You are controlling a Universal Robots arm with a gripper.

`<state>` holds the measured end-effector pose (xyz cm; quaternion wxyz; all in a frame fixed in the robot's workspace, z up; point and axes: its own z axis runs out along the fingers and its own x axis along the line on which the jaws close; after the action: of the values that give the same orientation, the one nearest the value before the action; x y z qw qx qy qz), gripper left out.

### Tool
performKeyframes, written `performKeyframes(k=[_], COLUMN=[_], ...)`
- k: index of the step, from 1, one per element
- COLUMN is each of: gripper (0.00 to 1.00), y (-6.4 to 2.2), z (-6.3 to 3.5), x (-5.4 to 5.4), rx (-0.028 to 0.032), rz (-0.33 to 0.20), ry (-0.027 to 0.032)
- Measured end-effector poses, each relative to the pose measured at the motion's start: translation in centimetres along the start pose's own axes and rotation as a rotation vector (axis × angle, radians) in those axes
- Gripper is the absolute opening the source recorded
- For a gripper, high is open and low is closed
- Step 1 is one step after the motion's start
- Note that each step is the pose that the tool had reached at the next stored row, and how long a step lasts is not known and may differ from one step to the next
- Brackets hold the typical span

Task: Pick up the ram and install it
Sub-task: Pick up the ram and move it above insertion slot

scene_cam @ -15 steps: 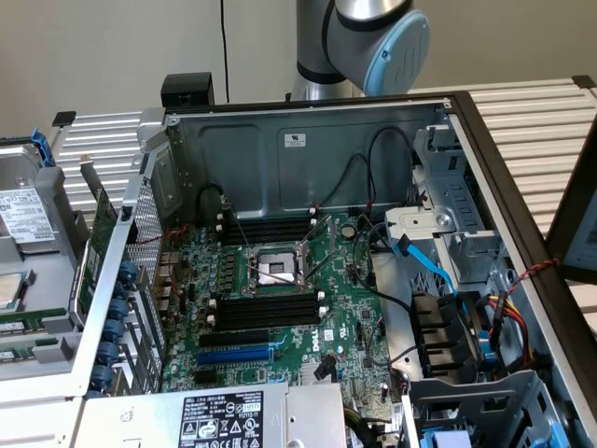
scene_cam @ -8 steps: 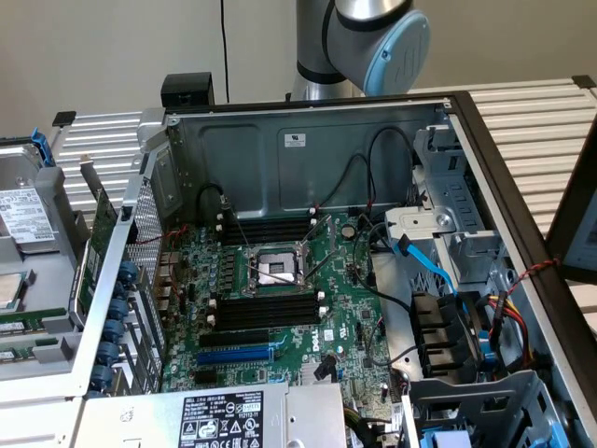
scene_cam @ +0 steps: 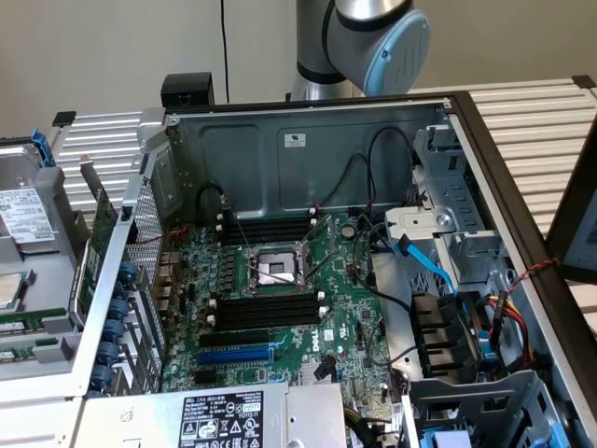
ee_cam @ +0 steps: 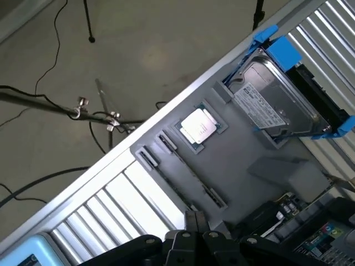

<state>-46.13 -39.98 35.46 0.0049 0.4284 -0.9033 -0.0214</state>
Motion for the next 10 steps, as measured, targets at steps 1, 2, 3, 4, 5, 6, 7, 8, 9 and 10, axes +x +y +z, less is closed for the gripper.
performKeyframes(k=[1,2,3,4,5,6,7,8,9,10], gripper=[0.1,0.1,0.1,0.1,0.1,0.1,0.1,0.1,0.1,0.1], y=[0.0,0.0,0.0,0.01,0.01,0.0,0.0,0.0,0.0,0.0], z=[0.0,0.01,0.01,0.02,0.03,0.03,0.03,0.04,0.04,0.05], x=[0.0,0.0,0.0,0.0,0.0,0.0,0.0,0.0,0.0,0.0], rx=[-0.0001,-0.0003,-0.0005,-0.0007,-0.0009,-0.001,-0.0012,-0.0014,-0.0015,-0.0017], rz=[-0.018,-0.036,-0.054,-0.073,-0.091,-0.109,-0.127,-0.146,-0.164,-0.182], ry=[0.0008,0.0016,0.0023,0.0032,0.0039,0.0047,0.0055,0.0063,0.007,0.0078])
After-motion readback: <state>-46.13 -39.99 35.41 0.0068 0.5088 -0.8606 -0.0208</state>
